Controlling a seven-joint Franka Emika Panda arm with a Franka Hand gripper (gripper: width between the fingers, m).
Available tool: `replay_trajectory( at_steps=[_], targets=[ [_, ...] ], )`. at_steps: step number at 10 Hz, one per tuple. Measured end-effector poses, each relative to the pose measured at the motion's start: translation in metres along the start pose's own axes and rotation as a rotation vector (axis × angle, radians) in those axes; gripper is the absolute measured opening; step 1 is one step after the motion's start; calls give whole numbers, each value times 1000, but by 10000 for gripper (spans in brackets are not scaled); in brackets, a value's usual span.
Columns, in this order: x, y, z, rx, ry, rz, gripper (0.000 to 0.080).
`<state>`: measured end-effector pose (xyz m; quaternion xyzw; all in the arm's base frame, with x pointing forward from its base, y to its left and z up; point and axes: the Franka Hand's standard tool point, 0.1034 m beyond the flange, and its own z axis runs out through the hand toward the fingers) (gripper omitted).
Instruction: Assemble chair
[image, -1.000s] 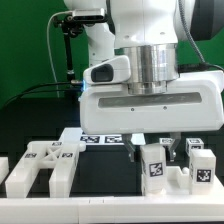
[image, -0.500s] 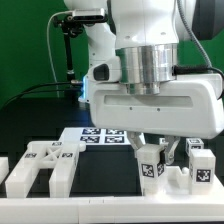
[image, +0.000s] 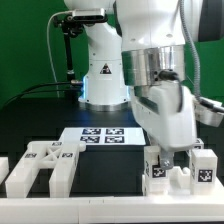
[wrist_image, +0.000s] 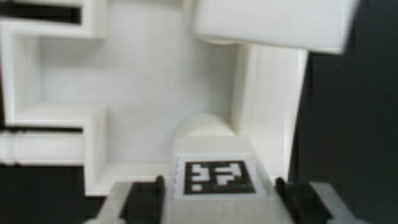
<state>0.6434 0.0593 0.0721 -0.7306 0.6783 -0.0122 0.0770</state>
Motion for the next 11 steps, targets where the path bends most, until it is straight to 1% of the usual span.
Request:
replay_trajectory(
  at_steps=[1, 2, 3, 4, 5, 6, 7, 9, 10, 11],
  targets=[
    [0, 0, 0, -1, 0, -6, 287],
    [0, 0, 0, -2, 3, -101, 467],
    [0, 0, 0, -4, 7, -287, 585],
    [-1, 1, 1, -7, 5, -477, 585],
    [-1, 3, 1, -12, -2, -662, 636],
    [1, 6, 0, -6, 4, -718, 646],
    [1, 6, 0, -8, 5, -747, 646],
    [2, 6, 1, -10, 6, -889, 649],
    [2, 6, 1, -9, 4, -896, 619],
    [2, 7, 1, -10, 5, -881, 619]
  ],
)
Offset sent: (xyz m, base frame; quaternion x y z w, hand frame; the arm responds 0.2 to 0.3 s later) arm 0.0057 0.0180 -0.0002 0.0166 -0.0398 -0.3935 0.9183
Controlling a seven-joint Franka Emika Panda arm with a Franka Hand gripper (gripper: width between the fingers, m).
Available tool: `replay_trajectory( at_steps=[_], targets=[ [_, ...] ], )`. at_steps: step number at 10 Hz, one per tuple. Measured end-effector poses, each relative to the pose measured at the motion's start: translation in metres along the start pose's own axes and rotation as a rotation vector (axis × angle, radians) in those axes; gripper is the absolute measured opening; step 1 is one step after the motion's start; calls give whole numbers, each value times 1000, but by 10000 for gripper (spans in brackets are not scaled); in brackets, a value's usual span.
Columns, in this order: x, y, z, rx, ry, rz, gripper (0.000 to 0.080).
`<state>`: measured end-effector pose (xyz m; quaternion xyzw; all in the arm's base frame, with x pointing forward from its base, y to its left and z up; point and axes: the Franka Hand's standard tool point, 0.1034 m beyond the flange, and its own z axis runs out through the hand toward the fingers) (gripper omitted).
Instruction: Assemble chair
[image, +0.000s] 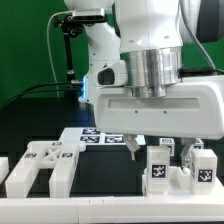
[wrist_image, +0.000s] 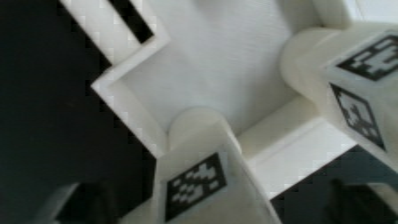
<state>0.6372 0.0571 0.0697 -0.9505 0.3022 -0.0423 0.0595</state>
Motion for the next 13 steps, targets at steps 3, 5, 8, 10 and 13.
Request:
replay_trajectory(
  at_steps=[3, 5, 8, 10, 13],
  targets=[
    [-1, 1, 0, -1, -3, 154, 288],
    [-2, -2, 0, -2, -4, 350, 288],
    [-2, -10, 3, 5, -18, 815, 288],
    [-2, -18, 4, 14, -35, 1129, 288],
    [-1, -19, 4, 20, -40, 1177, 288]
  ],
)
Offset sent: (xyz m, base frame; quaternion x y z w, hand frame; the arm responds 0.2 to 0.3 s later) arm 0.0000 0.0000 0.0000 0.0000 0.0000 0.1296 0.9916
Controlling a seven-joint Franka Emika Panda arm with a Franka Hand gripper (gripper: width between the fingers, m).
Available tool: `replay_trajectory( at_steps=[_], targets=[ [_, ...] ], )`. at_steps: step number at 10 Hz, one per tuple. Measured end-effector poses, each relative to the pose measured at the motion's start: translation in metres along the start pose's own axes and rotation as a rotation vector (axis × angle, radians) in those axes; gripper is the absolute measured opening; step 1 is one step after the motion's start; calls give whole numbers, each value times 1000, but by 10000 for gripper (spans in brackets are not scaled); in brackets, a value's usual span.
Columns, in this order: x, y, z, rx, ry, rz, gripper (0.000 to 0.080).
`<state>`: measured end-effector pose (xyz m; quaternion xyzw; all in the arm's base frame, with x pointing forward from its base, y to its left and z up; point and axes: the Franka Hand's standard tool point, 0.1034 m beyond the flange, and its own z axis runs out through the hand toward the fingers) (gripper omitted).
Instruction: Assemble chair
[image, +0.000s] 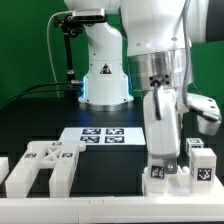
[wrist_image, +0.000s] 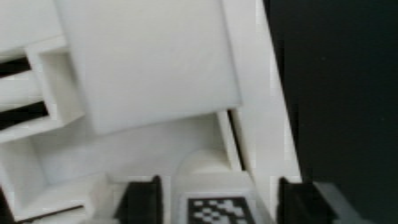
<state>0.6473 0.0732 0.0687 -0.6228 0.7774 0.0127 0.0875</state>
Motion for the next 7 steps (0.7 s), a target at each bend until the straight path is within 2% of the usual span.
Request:
replay_trajectory(
  at_steps=[1, 2, 3, 4, 5, 7],
  targets=[
    [0, 0, 0, 0, 0, -8, 493],
    [3, -1, -1, 0, 2, -250, 605],
    [8, 0, -2, -3, 1, -481, 605],
    [14, 0, -5, -9, -2, -651, 640],
    [18, 2, -8, 0, 4, -716, 640],
    [19, 3, -6, -3, 5, -857, 649]
  ],
)
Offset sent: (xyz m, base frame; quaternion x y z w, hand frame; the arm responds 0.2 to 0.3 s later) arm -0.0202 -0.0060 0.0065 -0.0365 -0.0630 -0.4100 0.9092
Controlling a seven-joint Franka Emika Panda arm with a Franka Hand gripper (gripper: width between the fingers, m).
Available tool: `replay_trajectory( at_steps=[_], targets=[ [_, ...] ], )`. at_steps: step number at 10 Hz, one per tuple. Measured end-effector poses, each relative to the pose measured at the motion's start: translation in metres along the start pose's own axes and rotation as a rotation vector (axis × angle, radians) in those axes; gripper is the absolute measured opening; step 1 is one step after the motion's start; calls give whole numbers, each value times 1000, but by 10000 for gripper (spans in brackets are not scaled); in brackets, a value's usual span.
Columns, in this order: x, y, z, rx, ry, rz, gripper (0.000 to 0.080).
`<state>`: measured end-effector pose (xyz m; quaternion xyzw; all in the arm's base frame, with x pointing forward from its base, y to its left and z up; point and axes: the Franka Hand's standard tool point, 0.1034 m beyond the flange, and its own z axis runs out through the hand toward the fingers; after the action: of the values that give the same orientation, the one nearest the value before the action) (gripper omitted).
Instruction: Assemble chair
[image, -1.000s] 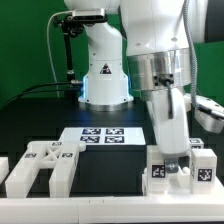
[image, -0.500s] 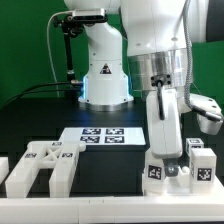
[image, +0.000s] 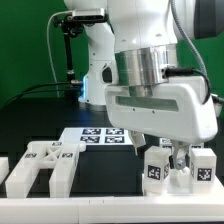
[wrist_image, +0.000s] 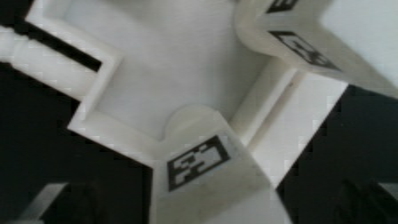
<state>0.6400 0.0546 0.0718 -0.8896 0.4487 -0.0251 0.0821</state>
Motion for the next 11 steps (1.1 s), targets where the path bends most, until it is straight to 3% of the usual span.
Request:
replay_trajectory(
  at_steps=[3, 5, 7, 8, 9, 10, 11],
  targets=[
    [0, 0, 1, 0, -1, -27, 627],
    [0, 0, 1, 1, -2, 66, 285],
    [0, 0, 0, 3, -5, 229, 288],
    [5, 0, -2, 9, -10, 434, 288],
    [2, 2, -2, -9, -24, 634, 288],
    [0, 0, -1, -8, -31, 805, 288],
    [-1, -4, 1, 11, -31, 985, 288]
  ],
)
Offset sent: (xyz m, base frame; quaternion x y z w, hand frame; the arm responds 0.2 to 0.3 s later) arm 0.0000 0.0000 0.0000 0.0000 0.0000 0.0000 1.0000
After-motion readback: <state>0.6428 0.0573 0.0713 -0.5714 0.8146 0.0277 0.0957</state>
